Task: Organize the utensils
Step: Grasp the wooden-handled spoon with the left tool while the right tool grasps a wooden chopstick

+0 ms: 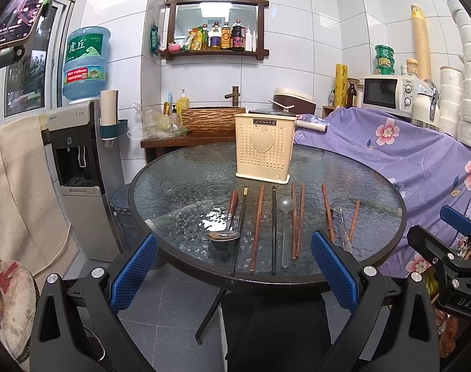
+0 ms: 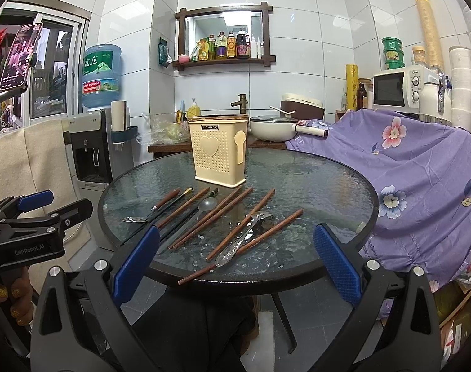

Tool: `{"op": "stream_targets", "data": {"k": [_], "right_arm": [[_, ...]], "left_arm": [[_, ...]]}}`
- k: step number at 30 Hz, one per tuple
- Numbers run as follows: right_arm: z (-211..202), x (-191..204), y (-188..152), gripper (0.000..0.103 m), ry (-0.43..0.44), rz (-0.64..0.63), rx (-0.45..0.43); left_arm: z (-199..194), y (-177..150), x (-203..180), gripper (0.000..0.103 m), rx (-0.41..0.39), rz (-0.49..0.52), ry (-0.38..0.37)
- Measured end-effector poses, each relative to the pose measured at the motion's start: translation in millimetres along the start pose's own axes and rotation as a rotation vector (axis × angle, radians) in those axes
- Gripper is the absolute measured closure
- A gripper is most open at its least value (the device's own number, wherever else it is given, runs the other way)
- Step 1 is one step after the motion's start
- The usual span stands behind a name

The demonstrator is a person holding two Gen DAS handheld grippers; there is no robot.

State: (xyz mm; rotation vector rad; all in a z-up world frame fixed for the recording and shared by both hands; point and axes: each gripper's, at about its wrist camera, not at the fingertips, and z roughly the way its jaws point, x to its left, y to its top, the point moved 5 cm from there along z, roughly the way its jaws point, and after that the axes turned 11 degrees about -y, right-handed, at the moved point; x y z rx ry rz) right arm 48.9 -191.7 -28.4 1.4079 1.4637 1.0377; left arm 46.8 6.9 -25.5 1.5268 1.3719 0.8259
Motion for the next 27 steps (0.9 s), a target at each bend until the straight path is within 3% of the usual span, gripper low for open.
{"op": "stream_targets", "data": {"k": [14, 22, 24, 27], "right_arm": [[40.6, -16.2, -18.2, 0.005, -0.081, -0.008, 0.14], [84.4, -31.7, -20.7, 0.005, -0.095, -0.002, 0.273], [95.4, -36.8, -18.3, 0.007, -0.093, 0.016, 0.297], [113.0, -40.6, -12.5, 0.018, -0.093, 0.03, 0.34]], "left_arm": [[31.5, -8.6, 19.9, 0.006, 0.076, -0.008, 0.032], [56.1, -6.1, 42.7, 0.006, 0.119, -0.021, 0.039], [62.1, -3.8, 47.0, 0.006, 0.129, -0.019, 0.038], [71.6, 2.7, 52.0, 0.006, 0.139, -0.006, 0.032]]}}
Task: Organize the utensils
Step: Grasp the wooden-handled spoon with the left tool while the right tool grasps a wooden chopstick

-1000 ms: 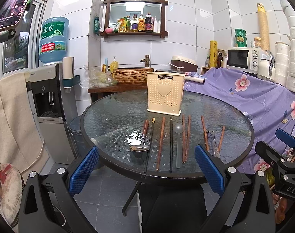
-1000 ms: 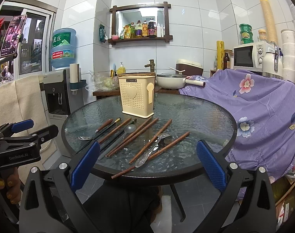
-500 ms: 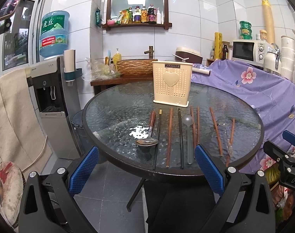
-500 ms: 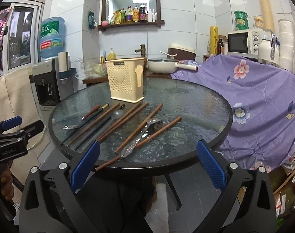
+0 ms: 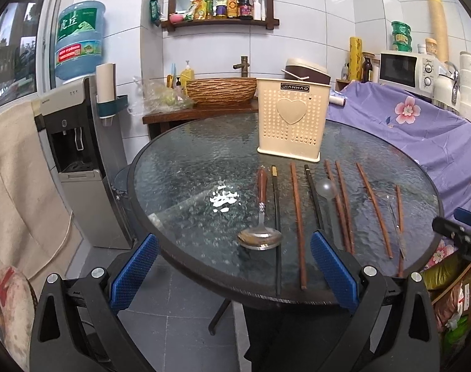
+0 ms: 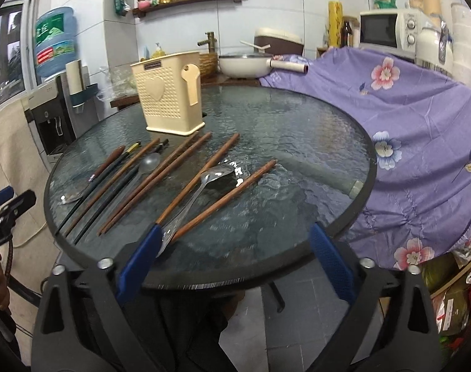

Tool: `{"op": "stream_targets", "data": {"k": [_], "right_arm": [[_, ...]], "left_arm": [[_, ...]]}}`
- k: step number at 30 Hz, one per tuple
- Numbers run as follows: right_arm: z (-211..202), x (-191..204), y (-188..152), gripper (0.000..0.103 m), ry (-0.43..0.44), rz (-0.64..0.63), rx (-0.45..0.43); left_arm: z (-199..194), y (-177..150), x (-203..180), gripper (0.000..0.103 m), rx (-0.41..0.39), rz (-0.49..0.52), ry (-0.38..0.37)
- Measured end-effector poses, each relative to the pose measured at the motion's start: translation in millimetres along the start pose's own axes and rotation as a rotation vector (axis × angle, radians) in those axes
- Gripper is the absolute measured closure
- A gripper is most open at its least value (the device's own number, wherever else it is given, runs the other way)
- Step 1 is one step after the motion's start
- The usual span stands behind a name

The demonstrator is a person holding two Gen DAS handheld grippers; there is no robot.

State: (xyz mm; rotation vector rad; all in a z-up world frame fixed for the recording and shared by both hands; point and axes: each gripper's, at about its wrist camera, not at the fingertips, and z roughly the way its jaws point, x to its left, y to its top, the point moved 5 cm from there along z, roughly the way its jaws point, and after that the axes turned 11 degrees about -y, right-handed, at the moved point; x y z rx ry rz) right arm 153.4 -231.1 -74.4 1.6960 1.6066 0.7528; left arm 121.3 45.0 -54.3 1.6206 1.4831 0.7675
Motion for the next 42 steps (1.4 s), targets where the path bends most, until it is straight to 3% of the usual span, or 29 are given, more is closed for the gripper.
{"op": "stream_targets", "data": {"k": [6, 8, 17, 27, 42], "right_arm": [[32.7, -1.9, 19.9, 0.035, 0.006, 0.034, 0.093], [41.9, -1.5, 22.9, 0.044, 0.011, 0.043, 0.126], [83.5, -5.9, 42.1, 0.068, 0.011, 0.092, 0.235], [112.6, 1.3, 50.3, 0.078, -0.026, 0.09, 0.304], [136.9, 15.8, 66.7, 0.087, -0.095, 0.024, 0.283]], "left_arm": [[16.4, 20.0, 6.8, 0.01, 0.001, 0.034, -0.009], [26.7, 26.0, 8.9, 0.013, 0.02, 0.038, -0.028], [74.0, 45.2, 12.1, 0.03, 0.123, 0.032, -0.107], [100.9, 53.0, 17.4, 0.032, 0.167, 0.022, -0.134], [127.8, 58.0, 19.2, 0.036, 0.215, 0.033, -0.165]]}}
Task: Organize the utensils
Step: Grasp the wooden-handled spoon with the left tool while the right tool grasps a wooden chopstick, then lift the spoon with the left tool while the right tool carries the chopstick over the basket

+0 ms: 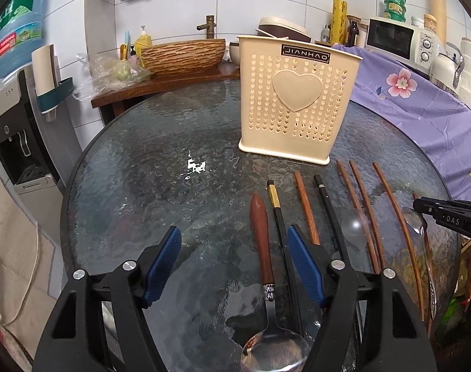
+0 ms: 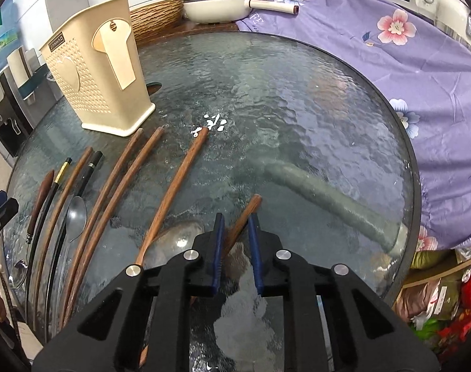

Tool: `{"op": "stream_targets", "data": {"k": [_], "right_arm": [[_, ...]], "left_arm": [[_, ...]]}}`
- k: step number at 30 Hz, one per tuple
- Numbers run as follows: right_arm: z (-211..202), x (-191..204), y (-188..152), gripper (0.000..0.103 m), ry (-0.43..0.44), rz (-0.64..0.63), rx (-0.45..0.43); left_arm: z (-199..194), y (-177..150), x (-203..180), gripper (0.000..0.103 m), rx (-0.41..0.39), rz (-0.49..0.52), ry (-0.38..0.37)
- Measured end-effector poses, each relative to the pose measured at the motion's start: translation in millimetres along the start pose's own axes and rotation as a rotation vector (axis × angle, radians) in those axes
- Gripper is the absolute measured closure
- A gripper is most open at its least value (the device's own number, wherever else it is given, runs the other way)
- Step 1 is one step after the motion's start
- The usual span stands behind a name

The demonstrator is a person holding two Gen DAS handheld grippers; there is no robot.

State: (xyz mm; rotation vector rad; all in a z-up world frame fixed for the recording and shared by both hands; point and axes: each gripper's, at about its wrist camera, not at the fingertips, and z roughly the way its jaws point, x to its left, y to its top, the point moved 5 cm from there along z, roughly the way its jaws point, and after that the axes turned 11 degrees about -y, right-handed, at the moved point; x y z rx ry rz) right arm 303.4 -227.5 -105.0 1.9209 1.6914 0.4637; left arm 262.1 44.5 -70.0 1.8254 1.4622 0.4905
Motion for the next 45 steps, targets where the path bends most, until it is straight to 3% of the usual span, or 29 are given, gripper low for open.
{"op": "stream_targets", "data": {"k": [5, 13, 22, 29, 36, 45], "right_arm": [[2.7, 4.1, 3.9, 0.088, 0.002, -0.007, -0.005], [7.0, 11.9, 9.5, 0.089, 0.015, -0.018, -0.01], [13.6, 18.6, 18.4, 0.09, 0.036, -0.027, -0.008], [19.0, 19.2, 26.2, 0.093, 0.067, -0.011, 0.002], [24.8, 20.1, 35.9, 0.094, 0.114, 0.009, 0.004], [11.4, 13.2, 53.8, 0.095, 0.172, 0.046, -0.058]], "left_arm": [[9.9, 4.4, -2.2, 0.043, 0.029, 0.007, -0.013], [35.1, 4.5, -1.8, 0.065, 0.111, -0.007, -0.024], [52.1, 8.8, -5.4, 0.069, 0.161, 0.032, -0.018], [62.0, 13.1, -4.3, 0.085, 0.177, 0.031, -0.018], [66.7, 17.8, -4.4, 0.087, 0.174, 0.011, -0.033], [54.4, 32.7, -2.8, 0.088, 0.122, -0.003, -0.036]]}}
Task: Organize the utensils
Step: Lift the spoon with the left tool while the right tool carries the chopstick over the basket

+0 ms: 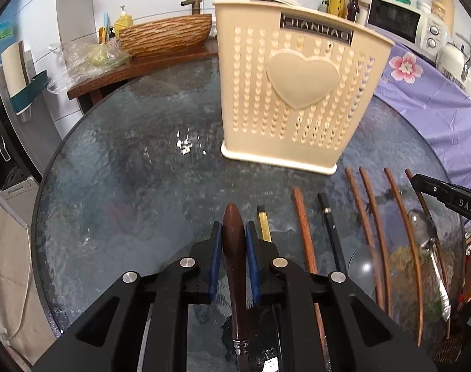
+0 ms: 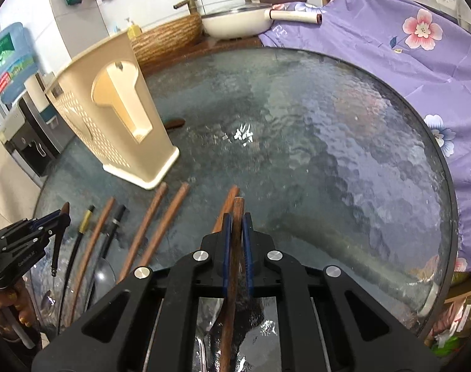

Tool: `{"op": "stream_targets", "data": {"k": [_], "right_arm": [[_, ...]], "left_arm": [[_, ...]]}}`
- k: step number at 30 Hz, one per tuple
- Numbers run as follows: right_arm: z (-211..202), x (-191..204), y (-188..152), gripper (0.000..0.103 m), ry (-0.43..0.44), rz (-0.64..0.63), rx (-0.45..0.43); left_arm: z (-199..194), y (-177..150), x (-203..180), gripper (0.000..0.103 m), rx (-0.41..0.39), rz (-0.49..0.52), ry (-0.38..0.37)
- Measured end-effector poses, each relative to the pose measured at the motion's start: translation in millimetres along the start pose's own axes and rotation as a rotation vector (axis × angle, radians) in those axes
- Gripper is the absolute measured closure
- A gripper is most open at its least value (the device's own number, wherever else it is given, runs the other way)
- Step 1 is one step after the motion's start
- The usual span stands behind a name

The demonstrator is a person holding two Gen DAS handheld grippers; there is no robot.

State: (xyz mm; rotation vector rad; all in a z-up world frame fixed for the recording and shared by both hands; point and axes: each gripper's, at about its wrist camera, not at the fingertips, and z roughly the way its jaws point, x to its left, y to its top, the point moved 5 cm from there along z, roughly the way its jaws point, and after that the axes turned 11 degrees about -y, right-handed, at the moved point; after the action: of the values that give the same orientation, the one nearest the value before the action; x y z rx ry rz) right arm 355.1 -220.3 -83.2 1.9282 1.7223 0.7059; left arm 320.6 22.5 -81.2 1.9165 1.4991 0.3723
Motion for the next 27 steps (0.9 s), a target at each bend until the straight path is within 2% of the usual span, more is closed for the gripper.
{"op": "stream_targets", "data": {"k": [7, 19, 27], "right_arm": [[-19.0, -4.4, 20.6, 0.095, 0.034, 0.012, -0.07], [-99.0, 0.9, 53.5, 0.095, 0.148, -0.009, -0.258], [-142.7, 0.6, 54.0, 0.095, 0.226, -0.024, -0.297]], "left_arm": [[-9.7, 12.3, 0.2, 0.088, -0.042, -0.023, -0.025], [-63.2, 29.9, -6.5, 0.088, -0.175, -0.031, -0.061], [-93.9, 30.4, -9.1, 0.088, -0.24, -0.025, -0.08]]}}
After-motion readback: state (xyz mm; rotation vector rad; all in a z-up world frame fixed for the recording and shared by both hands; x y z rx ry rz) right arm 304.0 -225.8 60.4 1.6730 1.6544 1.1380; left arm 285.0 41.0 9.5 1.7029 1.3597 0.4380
